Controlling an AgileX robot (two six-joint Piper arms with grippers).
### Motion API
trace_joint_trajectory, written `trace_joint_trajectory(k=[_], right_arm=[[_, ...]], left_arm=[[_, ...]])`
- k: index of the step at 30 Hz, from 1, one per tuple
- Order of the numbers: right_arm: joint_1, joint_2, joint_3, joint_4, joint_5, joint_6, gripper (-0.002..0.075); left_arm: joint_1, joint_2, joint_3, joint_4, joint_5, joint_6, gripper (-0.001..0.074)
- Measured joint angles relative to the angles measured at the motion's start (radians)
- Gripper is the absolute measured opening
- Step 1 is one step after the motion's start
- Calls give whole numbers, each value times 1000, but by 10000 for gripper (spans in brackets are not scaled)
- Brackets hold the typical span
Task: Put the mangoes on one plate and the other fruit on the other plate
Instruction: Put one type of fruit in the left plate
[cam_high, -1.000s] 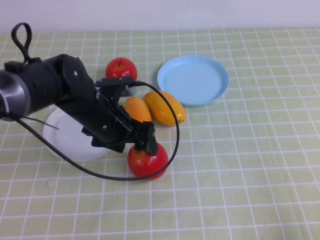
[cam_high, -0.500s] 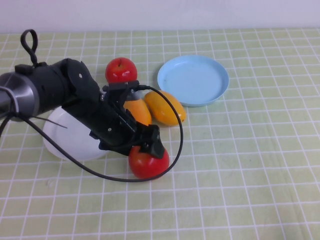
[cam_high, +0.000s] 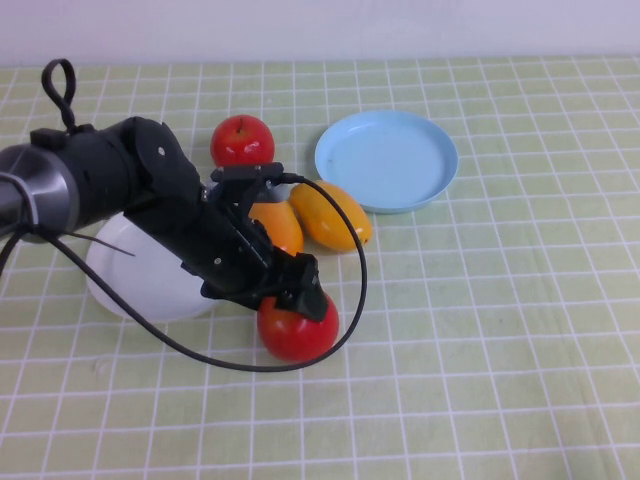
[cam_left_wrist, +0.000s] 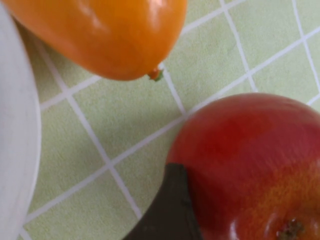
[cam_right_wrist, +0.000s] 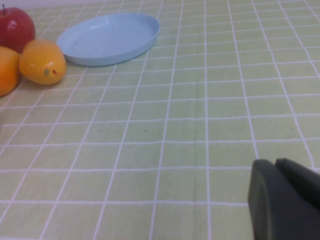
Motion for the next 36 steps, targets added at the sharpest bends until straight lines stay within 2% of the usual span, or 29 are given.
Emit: trace_joint_trajectory(k=[6,14,17,23,31,36], right_arm=[[0,0,0,0,0,0,-16],[0,0,0,0,0,0,-17],[0,0,0,0,-2,0,-16],[0,0,0,0,-1,0,-17],[0,0,0,0,-1,0,-16],[0,0,0,0,-1,0,-16]], left_arm=[[0,-23,-3,29,58,16,586],[27,-140,-146,321,197,-70,586],[86,-129,-175,404,193,-123,586],[195,-26,-180,451,148,-151,586],[202,37,-180,502,111,-154,586],[202,37,-180,530,93,-154,666]])
